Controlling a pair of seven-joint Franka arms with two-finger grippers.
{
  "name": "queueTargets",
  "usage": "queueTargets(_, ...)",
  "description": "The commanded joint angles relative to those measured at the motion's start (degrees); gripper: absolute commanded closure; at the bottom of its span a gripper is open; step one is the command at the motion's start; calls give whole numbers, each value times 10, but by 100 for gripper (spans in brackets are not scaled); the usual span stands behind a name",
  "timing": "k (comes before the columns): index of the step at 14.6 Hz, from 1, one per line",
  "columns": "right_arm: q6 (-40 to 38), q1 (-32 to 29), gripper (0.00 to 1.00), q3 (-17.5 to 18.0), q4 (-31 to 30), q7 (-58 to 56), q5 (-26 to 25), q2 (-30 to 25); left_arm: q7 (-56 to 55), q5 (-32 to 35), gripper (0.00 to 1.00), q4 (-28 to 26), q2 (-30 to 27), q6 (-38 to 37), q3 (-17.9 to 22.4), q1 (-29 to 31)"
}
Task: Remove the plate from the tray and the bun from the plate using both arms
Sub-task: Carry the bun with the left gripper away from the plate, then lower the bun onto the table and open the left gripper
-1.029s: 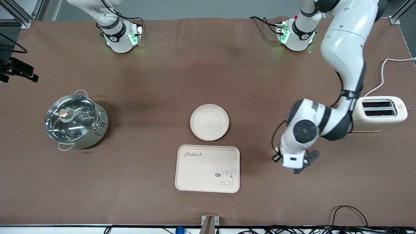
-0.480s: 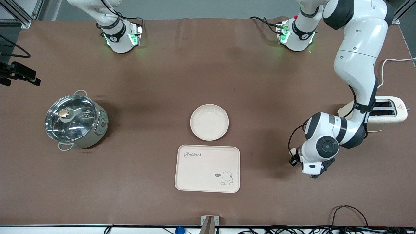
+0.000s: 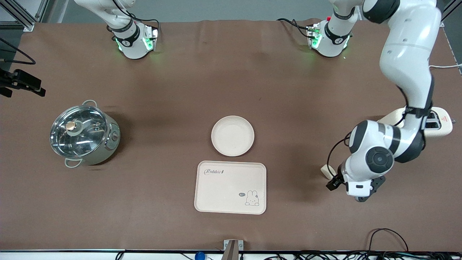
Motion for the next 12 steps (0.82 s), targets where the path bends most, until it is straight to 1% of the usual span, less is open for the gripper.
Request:
queueTargets(1, 13, 2, 0, 3, -5, -2, -11, -4, 78, 5, 0, -17, -76, -29, -6, 13)
queueTargets(3, 11, 8, 0, 3, -13, 1, -12, -7, 152, -13, 0, -17, -111, -48, -13, 31)
queueTargets(5, 10, 8, 0, 3, -8, -4, -11, -8, 244, -32, 0, -13, -151, -107, -14, 45)
queueTargets(7, 41, 7, 0, 2, -8, -16, -17, -9, 322, -45, 0, -14, -199, -150, -14, 52)
queueTargets(9, 58, 6, 0, 1, -7, -27, -19, -9, 378, -69, 0, -14, -250, -204, -13, 55)
queueTargets(12, 54, 7, 0, 3, 2, -29, -20, -11, 449, -97, 0, -15, -312, -265, -9, 60)
